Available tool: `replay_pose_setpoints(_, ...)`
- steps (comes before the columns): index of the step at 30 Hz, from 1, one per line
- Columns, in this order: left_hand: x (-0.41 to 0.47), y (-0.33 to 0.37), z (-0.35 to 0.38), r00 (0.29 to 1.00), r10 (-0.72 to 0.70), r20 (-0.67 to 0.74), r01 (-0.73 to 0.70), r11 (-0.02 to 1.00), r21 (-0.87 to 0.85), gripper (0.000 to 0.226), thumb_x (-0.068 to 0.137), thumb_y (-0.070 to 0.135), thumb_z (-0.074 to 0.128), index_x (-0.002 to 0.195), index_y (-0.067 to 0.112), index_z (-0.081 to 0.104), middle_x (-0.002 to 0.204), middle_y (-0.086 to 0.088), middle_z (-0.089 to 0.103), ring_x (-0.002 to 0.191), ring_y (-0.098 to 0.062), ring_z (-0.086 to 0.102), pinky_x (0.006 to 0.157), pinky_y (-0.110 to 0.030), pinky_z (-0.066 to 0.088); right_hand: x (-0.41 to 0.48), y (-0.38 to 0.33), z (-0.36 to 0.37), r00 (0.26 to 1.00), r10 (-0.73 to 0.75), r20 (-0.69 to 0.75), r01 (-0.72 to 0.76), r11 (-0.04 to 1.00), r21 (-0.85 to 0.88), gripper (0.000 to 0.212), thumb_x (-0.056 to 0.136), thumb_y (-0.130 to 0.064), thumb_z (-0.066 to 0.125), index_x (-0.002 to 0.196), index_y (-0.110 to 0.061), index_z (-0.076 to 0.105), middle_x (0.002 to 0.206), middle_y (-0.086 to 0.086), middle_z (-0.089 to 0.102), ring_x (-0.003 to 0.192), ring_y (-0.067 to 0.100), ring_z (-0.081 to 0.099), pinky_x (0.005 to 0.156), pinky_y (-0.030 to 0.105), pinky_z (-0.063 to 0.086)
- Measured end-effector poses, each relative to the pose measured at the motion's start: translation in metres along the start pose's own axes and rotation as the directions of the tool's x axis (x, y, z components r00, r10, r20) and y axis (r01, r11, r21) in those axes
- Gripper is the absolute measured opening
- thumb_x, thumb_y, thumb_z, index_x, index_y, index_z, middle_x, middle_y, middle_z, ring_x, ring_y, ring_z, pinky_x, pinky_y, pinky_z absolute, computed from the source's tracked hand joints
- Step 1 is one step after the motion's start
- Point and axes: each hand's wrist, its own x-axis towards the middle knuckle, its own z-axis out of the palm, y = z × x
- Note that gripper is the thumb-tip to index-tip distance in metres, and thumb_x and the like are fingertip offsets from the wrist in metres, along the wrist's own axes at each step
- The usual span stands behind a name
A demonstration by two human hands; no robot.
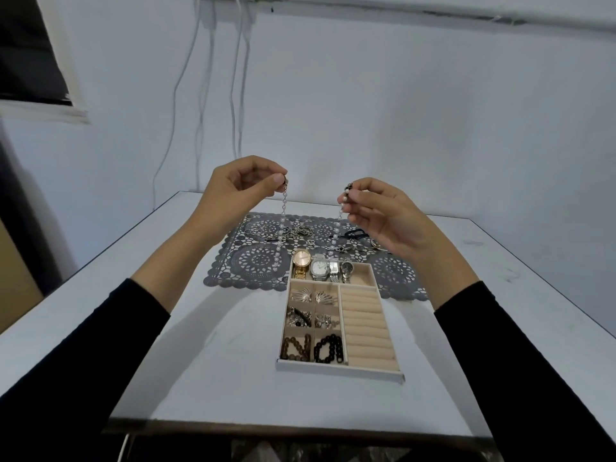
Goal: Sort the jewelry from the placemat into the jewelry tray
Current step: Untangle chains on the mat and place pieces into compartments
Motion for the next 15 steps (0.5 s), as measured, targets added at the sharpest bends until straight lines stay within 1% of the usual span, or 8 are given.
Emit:
replay_pose_setpoints(4, -0.013, 0.002, 0.0, 1.0, -0.003, 0.002, 0.003, 1.0, -0.002, 0.009, 0.09, 0.008, 0.066, 0.095, 0.015, 0.069, 0.081, 0.006, 0.073, 0.079, -0.007, 0.068, 0.078, -0.019, 0.052, -0.01, 0.007, 0.004, 0.998, 0.028, 0.051, -0.028, 1.0, -0.008, 0.007, 0.089, -0.001, 0.056, 0.088, -0.007, 0.059, 0.085, 0.009, 0.067, 0.074, 0.015, 0.061, 0.068, 0.021, 0.052)
replay_pose_setpoints(7, -0.019, 0.002, -0.001, 1.0, -0.006, 0.001, 0.006, 1.0, -0.005, 0.009, 0.091, 0.007, 0.066, 0.095, 0.014, 0.069, 0.081, 0.006, 0.073, 0.081, -0.007, 0.068, 0.078, -0.019, 0.051, -0.014, 0.012, 0.005, 0.995, 0.036, 0.096, -0.034, 0.999, -0.019, 0.005, 0.088, -0.002, 0.057, 0.088, -0.006, 0.059, 0.086, 0.009, 0.067, 0.075, 0.016, 0.061, 0.068, 0.021, 0.052)
replay_pose_setpoints(15, -0.025, -0.002, -0.001, 1.0, -0.015, 0.005, 0.015, 1.0, -0.014, 0.01, 0.091, 0.007, 0.065, 0.095, 0.016, 0.069, 0.08, 0.008, 0.074, 0.083, -0.008, 0.069, 0.079, -0.019, 0.052, -0.016, 0.025, 0.001, 0.995, 0.057, 0.085, -0.057, 0.998, -0.001, 0.004, 0.086, -0.003, 0.059, 0.087, -0.007, 0.06, 0.086, 0.01, 0.067, 0.075, 0.017, 0.061, 0.068, 0.022, 0.052)
